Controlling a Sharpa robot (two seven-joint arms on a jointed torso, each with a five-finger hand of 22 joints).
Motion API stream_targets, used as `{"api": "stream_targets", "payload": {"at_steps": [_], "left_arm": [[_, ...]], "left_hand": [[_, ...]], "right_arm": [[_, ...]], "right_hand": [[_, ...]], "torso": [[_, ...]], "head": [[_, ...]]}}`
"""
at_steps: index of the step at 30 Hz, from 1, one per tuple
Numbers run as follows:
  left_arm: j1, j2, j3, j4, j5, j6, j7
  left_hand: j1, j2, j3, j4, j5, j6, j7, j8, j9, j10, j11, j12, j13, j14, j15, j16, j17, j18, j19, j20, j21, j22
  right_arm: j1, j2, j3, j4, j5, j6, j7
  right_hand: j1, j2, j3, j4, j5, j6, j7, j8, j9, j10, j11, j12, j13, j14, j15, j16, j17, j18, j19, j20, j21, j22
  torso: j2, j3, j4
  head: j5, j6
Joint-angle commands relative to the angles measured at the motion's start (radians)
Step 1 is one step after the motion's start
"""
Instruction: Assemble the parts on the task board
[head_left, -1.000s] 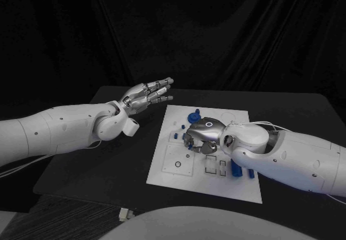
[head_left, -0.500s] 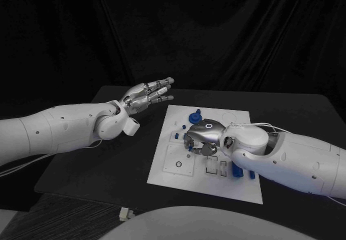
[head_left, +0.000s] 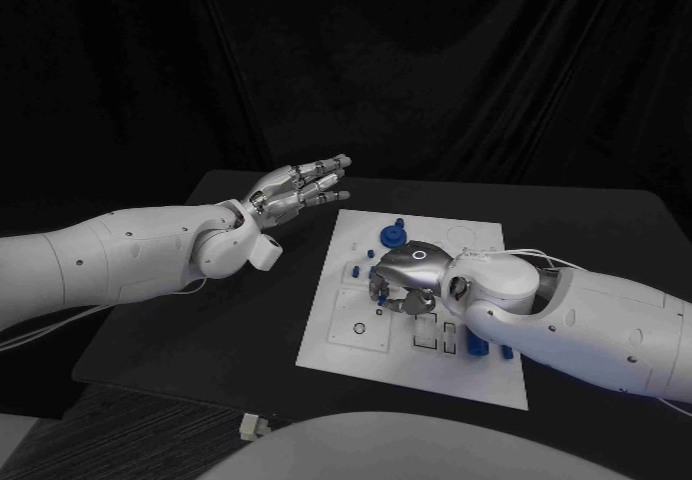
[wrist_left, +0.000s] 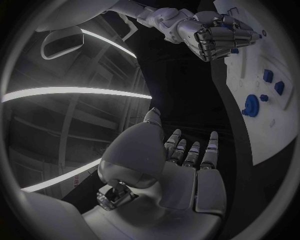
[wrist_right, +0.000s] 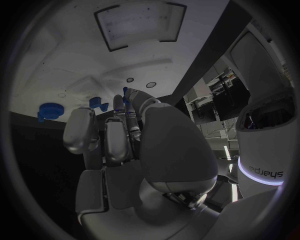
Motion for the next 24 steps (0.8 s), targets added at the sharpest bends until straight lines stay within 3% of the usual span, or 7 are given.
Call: {"api": "stream_targets", "payload": {"at_steps": [1,24], "left_arm": [[-0.001,0.001,0.001,0.0,0.008,0.001,0.1],[-0.004,0.004,0.001,-0.006,0.008,0.006,0.1]], "left_hand": [[0.003,0.005,-0.003,0.005,-0.001,0.004,0.003,0.006,0.001,0.003,0.007,0.003,-0.001,-0.004,-0.004,0.002,0.0,0.016,-0.007,-0.003,-0.003,0.001],[0.004,0.006,-0.003,0.005,0.0,0.004,0.004,0.006,0.001,0.003,0.007,0.003,-0.001,-0.005,-0.004,0.002,0.0,0.016,-0.007,-0.003,-0.003,0.0]], "right_arm": [[-0.004,0.001,0.001,0.005,-0.006,0.004,0.001],[-0.011,0.009,0.001,0.0,-0.006,0.029,-0.002]], "right_hand": [[0.007,-0.007,0.01,-0.002,0.001,-0.004,0.004,-0.002,0.001,0.006,-0.002,-0.003,0.0,0.009,0.01,0.003,0.0,0.015,-0.003,0.006,-0.001,0.151],[0.008,-0.007,0.013,-0.004,0.002,-0.004,0.004,-0.003,0.001,0.007,-0.002,-0.004,0.0,0.008,0.01,0.002,-0.002,0.016,-0.003,0.007,-0.002,0.15]], "torso": [[0.0,0.0006,-0.0004],[0.0,0.0001,-0.0005]], "head": [[0.003,0.0],[0.008,0.0]]}}
